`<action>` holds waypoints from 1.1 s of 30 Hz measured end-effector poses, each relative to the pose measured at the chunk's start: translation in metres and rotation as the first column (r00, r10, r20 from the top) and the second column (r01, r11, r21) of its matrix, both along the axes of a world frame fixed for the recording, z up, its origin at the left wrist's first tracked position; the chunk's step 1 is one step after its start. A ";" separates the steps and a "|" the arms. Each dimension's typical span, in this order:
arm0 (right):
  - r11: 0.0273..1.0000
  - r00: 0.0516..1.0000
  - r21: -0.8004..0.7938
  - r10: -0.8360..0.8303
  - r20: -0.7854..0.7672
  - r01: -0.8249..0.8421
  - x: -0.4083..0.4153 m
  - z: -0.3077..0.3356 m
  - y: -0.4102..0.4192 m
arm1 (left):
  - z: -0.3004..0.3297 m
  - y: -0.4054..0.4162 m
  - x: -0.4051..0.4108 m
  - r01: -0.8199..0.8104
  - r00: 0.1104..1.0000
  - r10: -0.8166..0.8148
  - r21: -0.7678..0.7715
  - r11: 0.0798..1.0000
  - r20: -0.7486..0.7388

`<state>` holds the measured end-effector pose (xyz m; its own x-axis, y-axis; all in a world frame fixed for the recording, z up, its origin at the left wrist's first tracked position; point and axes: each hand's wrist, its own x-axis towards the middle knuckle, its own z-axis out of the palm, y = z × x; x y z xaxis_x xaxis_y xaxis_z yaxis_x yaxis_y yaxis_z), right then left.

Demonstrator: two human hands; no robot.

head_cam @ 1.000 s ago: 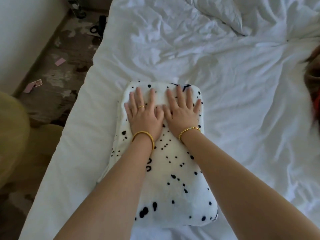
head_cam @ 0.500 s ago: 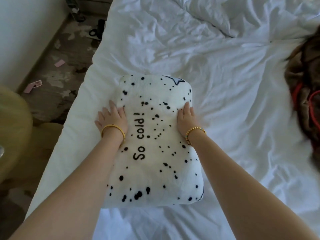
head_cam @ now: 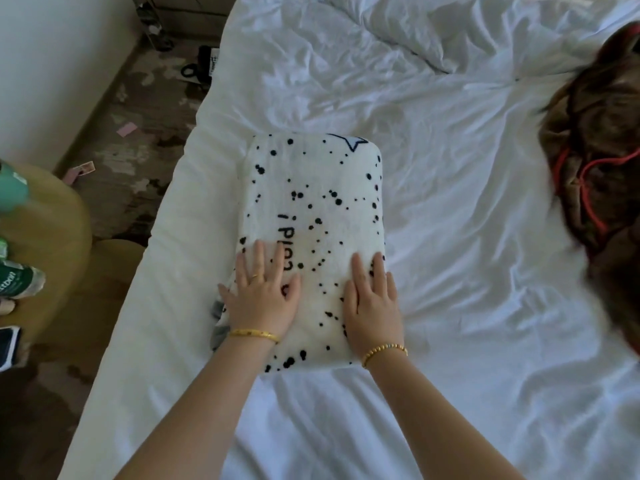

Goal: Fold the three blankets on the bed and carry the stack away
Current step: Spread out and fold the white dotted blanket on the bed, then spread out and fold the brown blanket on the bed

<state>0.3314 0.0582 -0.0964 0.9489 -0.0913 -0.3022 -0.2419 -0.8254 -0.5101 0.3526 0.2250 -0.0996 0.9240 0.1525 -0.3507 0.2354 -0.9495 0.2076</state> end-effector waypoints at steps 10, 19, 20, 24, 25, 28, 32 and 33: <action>0.999 0.996 0.028 -0.038 0.085 0.036 0.008 -0.039 0.002 | -0.036 0.010 0.011 -0.135 0.987 0.142 -0.101 0.986 0.068; 0.994 0.999 0.109 0.012 0.029 -0.015 0.019 -0.038 -0.007 | -0.026 0.012 0.026 -0.156 0.983 0.153 -0.022 0.988 -0.098; 0.979 0.999 0.201 -0.035 -0.024 0.039 0.019 -0.033 -0.010 | -0.020 0.012 0.026 -0.149 0.979 0.149 0.009 0.989 -0.139; 0.884 0.932 0.354 -0.202 -0.301 0.306 0.007 -0.008 -0.049 | 0.017 0.002 0.033 0.030 0.971 0.053 0.340 0.940 -0.232; 0.899 0.932 0.333 -0.179 -0.315 0.285 -0.002 -0.003 -0.061 | 0.028 -0.005 0.035 0.094 0.970 0.014 0.430 0.898 -0.242; 0.950 0.963 0.252 -0.120 -0.241 0.182 -0.030 0.009 -0.096 | 0.058 -0.041 0.037 0.197 0.974 -0.096 0.564 0.802 -0.204; 0.967 0.980 0.166 -0.178 -0.090 0.191 -0.056 0.023 -0.155 | 0.082 -0.122 0.018 0.227 0.953 -0.292 0.456 0.860 0.077; 0.969 0.980 0.149 -0.191 -0.062 0.198 -0.061 0.026 -0.173 | 0.084 -0.146 0.009 0.262 0.928 -0.343 0.403 0.877 0.144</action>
